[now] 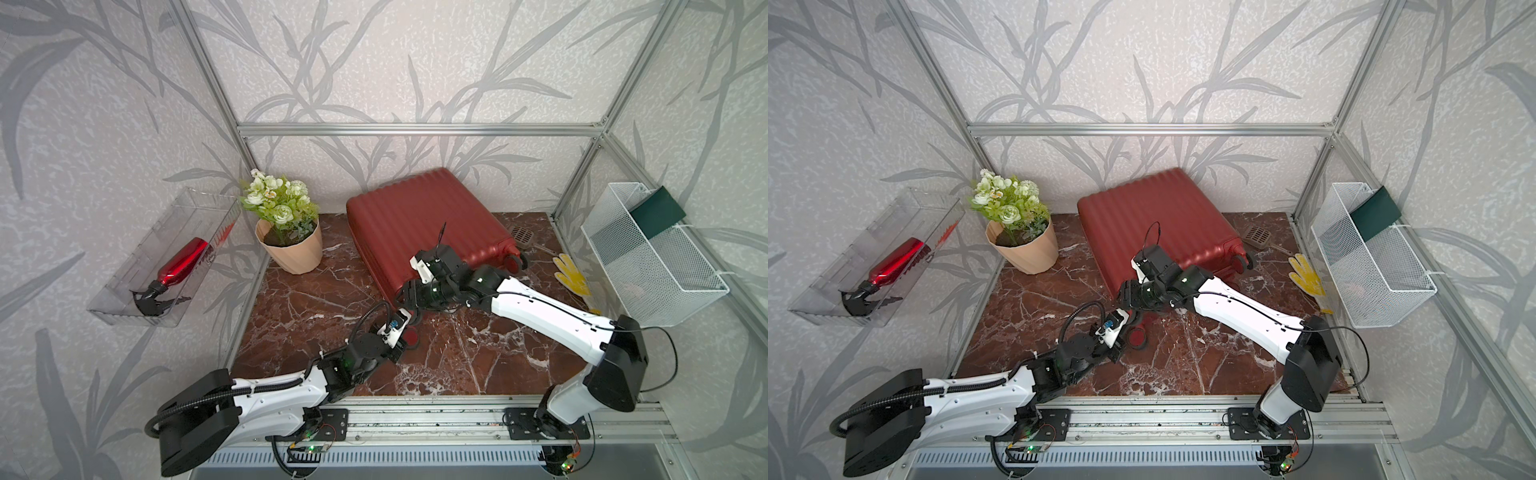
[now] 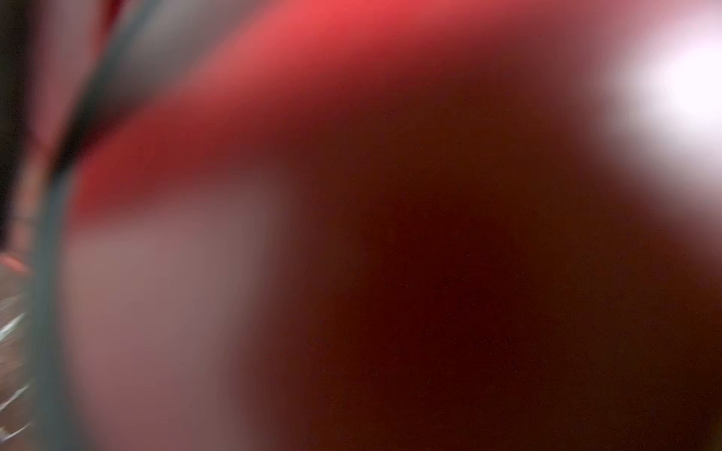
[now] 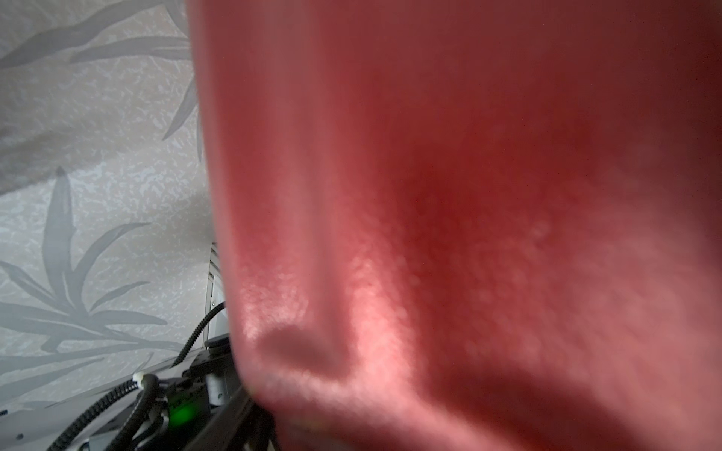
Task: Open the suitcase zippers
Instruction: Unzip the zipper on the suitcase.
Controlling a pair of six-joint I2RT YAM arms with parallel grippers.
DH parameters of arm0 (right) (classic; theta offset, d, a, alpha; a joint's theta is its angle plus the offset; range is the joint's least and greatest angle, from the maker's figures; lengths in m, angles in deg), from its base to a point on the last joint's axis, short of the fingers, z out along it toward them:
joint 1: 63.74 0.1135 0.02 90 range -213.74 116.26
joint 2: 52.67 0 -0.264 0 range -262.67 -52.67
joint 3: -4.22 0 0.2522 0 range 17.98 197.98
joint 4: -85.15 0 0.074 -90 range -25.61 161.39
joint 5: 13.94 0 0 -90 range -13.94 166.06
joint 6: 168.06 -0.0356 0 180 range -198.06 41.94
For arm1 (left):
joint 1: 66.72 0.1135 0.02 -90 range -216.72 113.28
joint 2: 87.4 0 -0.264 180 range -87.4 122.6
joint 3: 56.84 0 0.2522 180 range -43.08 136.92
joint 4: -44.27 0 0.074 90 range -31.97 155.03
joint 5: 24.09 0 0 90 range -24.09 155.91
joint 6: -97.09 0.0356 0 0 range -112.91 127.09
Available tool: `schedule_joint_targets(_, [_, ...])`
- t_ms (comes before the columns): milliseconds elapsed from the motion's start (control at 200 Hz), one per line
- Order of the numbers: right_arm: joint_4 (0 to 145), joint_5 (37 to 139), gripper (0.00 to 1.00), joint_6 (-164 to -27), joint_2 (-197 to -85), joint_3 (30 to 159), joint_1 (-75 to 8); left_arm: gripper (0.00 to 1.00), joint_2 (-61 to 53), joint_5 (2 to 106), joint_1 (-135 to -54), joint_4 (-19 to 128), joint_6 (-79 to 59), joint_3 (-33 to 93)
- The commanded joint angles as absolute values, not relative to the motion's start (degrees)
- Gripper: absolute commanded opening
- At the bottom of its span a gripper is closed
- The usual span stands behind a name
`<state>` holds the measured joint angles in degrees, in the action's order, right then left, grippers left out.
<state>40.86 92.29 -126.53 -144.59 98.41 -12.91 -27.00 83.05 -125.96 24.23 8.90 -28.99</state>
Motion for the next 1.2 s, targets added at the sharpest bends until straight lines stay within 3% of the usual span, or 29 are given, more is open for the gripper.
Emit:
schedule_joint_targets(0, [53.7, 87.0, 0.64, -130.3, -149.9, 102.7, -9.5, 0.0, -27.5, 78.2, -129.4, 23.3, 10.0, -28.2])
schedule_joint_targets(110, [48.7, 83.4, 0.67, -128.6, -149.2, 105.3, -9.4, 0.0, -29.1, 81.6, -130.3, 23.9, 10.7, -28.4])
schedule_joint_targets(240, [42.5, 81.5, 0.7, -118.8, -140.8, 101.7, -12.2, 0.0, -32.8, 84.0, -130.3, 27.3, 11.0, -28.9])
schedule_joint_targets(485, [25.3, 76.9, 0.78, -94.0, -129.1, 98.9, -30.5, 0.0, -36.6, 85.6, -130.3, 28.8, 11.9, -30.3])
schedule_joint_targets(665, [19.8, 65.0, 0.89, -80.1, -132.2, 102.0, -39.4, 0.0, -35.3, 84.5, -130.3, 27.8, 11.9, -29.8])
schedule_joint_targets(1135, [20.5, 68.8, 0.94, -75.7, -141.3, 105.3, -49.3, 0.0, -34.6, 84.6, -130.3, 28.2, 10.5, -30.4])
schedule_joint_targets(1200, [21.0, 71.3, 0.94, -75.6, -141.9, 105.3, -50.0, 0.2, -34.9, 85.6, -130.3, 27.4, 10.3, -31.4])
